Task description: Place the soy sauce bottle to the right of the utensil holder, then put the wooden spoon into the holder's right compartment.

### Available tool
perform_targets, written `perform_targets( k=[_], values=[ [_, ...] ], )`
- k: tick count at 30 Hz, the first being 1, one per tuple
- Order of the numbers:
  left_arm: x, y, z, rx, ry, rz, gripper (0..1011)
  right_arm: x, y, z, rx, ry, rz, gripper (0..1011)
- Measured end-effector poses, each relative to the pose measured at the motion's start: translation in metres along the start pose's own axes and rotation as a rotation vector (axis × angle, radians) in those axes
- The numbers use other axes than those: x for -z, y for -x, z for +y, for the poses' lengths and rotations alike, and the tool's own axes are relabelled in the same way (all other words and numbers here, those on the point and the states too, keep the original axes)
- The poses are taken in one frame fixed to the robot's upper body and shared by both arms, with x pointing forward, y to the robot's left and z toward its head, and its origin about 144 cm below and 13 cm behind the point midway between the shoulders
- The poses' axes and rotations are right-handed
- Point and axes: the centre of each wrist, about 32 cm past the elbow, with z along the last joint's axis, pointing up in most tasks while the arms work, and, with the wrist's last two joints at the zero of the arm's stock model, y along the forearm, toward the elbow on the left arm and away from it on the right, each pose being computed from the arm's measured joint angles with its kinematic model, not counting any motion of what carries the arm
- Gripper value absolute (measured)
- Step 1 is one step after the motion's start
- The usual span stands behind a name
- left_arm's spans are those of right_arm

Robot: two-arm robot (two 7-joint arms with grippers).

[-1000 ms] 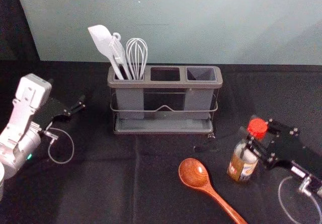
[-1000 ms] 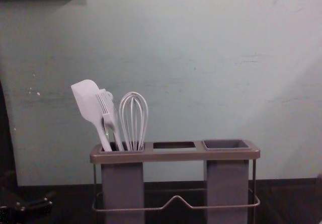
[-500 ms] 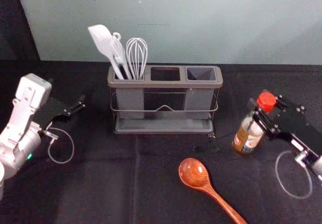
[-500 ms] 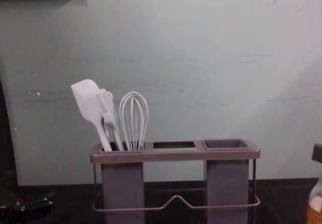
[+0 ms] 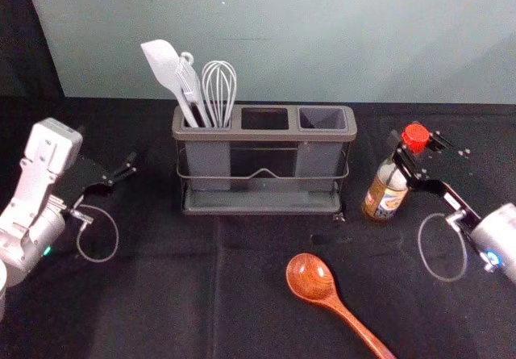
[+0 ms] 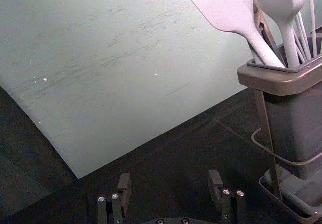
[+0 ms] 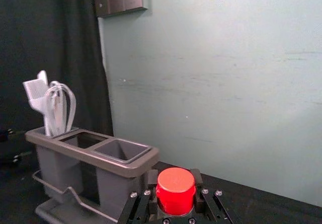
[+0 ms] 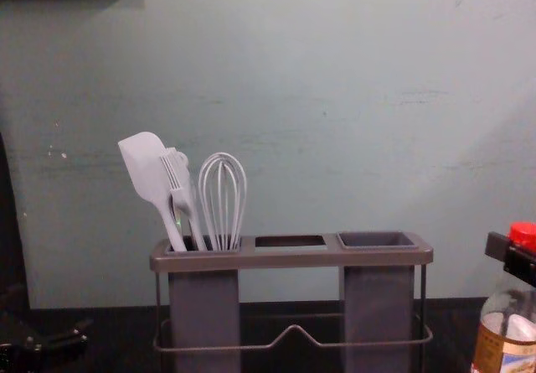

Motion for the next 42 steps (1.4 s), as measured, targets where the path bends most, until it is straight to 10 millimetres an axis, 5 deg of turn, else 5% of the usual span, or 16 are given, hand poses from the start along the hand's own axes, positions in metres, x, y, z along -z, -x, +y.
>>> perform_targets(
  k=[30, 42],
  values=[
    [0.000, 0.000, 0.000, 0.000, 0.000, 0.000, 1005, 0.018, -0.005, 0.047, 0.006, -0.001, 0.042, 383],
    [0.000, 0.000, 0.000, 0.000, 0.000, 0.000, 1005, 0.003, -0.003, 0.045, 0.024, -0.027, 0.017, 763]
  ],
)
